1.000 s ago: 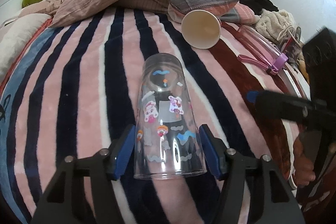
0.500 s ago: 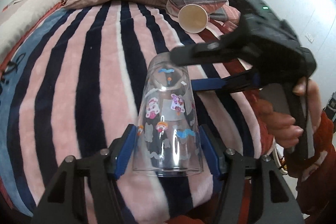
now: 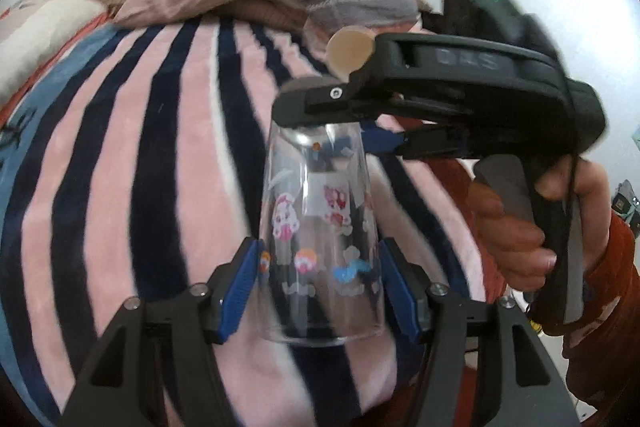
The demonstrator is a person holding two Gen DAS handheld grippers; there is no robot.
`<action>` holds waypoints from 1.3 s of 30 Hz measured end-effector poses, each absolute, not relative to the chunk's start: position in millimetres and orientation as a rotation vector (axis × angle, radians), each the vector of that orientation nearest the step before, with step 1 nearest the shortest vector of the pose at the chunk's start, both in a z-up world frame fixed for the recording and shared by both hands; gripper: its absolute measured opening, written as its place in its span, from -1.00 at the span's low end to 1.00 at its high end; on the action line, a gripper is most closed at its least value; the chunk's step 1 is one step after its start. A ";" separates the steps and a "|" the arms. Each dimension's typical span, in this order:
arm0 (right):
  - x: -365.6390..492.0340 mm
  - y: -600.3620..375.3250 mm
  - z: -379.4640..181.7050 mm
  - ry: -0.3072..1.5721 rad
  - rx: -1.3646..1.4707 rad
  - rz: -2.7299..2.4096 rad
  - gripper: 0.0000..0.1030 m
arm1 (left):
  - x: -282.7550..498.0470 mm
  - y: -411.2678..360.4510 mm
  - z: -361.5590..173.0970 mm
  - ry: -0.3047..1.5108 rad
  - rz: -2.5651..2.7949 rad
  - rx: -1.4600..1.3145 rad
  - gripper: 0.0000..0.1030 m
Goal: Flip cup upside down
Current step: 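Lift and turn the glass over with the left tool while the right tool grasps it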
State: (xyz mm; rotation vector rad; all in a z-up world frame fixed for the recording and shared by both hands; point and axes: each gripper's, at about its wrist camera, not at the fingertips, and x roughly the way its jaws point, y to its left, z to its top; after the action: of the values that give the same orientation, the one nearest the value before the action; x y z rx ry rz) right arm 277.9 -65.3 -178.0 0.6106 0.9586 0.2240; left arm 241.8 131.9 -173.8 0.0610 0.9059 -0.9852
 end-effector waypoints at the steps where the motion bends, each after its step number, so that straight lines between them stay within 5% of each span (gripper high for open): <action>1: 278.2 -62.4 -165.3 0.918 0.549 0.223 0.20 | 247.0 127.3 -171.1 0.890 -0.999 0.051 0.12; 15: 195.2 5.1 -112.5 0.597 -0.084 0.347 0.06 | 237.1 130.6 -169.6 0.804 -1.111 0.081 0.19; 29: 178.5 14.7 -112.8 0.609 -0.112 0.335 0.06 | 228.6 133.1 -171.2 0.810 -1.091 0.090 0.22; 33: 179.6 13.0 -111.6 0.617 -0.102 0.337 0.06 | 226.6 134.7 -166.5 0.795 -1.111 0.076 0.62; 39: 181.1 13.5 -107.0 0.622 -0.086 0.349 0.29 | 221.9 133.3 -157.4 0.757 -1.111 0.107 0.77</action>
State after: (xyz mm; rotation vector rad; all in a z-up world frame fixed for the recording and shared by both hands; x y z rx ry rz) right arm 181.2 13.5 -107.0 -0.0861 0.6217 0.3488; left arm 221.9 133.3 -157.4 0.1074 0.7572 -1.1111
